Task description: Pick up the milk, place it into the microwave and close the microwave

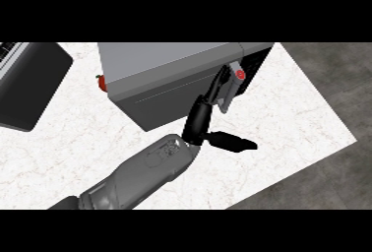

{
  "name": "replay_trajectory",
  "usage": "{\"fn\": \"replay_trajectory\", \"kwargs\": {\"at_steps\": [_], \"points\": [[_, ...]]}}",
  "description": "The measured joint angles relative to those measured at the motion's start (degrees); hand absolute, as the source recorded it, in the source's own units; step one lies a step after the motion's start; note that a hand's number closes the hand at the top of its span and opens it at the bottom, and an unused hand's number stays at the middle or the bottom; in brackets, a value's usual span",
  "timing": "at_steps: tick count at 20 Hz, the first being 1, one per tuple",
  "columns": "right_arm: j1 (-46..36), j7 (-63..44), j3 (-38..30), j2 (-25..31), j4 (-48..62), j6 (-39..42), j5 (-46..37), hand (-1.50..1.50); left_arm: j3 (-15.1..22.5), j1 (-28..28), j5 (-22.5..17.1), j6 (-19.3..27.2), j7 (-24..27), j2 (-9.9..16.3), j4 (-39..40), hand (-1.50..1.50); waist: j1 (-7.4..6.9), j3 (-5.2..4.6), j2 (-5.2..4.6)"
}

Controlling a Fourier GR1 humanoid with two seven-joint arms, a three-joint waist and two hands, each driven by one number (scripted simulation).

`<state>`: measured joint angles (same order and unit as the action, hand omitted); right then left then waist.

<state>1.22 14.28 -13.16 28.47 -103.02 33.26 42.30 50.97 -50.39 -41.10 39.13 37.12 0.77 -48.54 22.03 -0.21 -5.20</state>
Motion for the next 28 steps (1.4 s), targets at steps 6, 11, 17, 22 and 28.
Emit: {"fn": "replay_trajectory", "kwargs": {"at_steps": [6, 11, 17, 22, 28], "points": [[-0.8, -1.07, -0.14, 1.05, 0.43, 0.29, 1.6, -1.5, 0.7, -0.42, -1.79, 0.27, 1.52, -0.15, 0.8, -1.5, 0.4, 0.04, 0.0], [-1.63, -1.87, -0.23, 1.93, 0.72, 0.55, 2.87, -1.5, 1.33, -0.95, -3.27, 0.07, 2.41, -0.34, 1.48, -1.5, 0.43, 0.07, -0.01], [-2.43, -2.69, -0.19, 2.73, 1.04, 0.89, 4.3, -1.5, 2.07, -1.54, -4.78, -0.13, 3.58, -0.52, 2.24, -1.5, 0.58, 0.1, -0.07], [-3.05, -3.37, 0.12, 3.39, 0.96, 1.46, 5.43, -1.5, 2.76, -2.02, -6.07, -0.19, 4.19, -0.64, 2.85, -1.5, 0.85, 0.12, 0.0], [-3.42, -4.0, -0.07, 4.11, 0.94, 1.64, 6.73, -1.5, 1.44, -3.41, -8.7, -1.41, 3.82, 0.65, 3.81, 1.5, 0.96, 0.15, 0.02]]}}
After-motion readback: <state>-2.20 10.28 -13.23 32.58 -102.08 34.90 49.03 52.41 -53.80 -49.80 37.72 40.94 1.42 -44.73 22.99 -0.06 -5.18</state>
